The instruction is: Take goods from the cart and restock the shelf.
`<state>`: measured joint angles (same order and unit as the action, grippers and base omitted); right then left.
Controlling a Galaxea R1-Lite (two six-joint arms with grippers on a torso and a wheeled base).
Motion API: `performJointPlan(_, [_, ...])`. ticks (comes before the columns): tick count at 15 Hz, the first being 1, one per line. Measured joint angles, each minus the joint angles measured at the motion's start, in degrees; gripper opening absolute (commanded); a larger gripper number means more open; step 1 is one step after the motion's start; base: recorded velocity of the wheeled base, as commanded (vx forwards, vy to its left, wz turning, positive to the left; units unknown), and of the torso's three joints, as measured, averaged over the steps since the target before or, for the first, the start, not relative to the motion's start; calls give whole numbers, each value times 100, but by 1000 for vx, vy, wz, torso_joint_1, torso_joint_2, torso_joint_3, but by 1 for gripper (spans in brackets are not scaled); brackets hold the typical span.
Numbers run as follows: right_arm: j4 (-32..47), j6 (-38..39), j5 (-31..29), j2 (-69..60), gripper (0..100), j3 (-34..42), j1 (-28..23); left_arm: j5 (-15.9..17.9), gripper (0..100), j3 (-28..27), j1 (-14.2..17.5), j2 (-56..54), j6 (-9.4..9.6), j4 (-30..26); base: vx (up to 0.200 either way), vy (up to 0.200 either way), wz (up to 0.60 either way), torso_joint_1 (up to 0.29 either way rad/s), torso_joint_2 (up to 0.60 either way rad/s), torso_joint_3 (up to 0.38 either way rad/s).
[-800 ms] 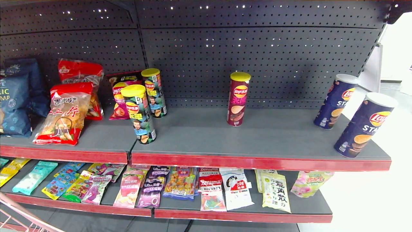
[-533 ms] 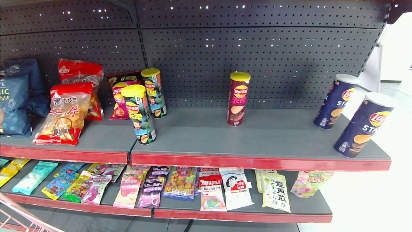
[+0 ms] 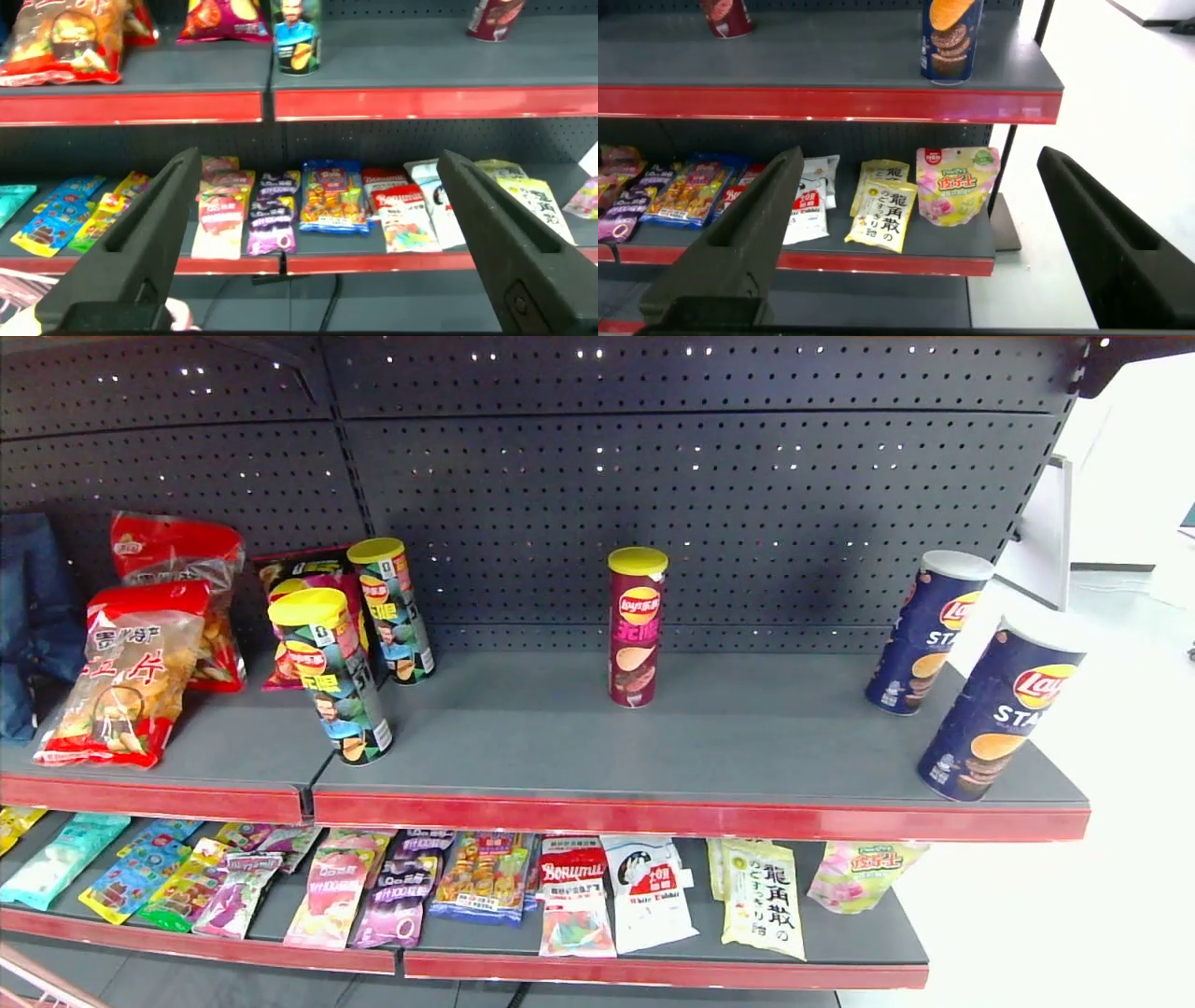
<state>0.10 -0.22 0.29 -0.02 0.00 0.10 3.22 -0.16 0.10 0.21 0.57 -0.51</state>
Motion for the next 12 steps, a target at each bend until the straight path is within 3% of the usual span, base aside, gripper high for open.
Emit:
performJointPlan(2, [0,-2,4,0,100,0,-10,-5,100,0,-7,-2,-2,-2,0,0,0,0,0,0])
performJointPlan(12, [4,0,9,0,100,-2,0,-5,100,0,0,0,-4,-2,0,0,600,3,3,2])
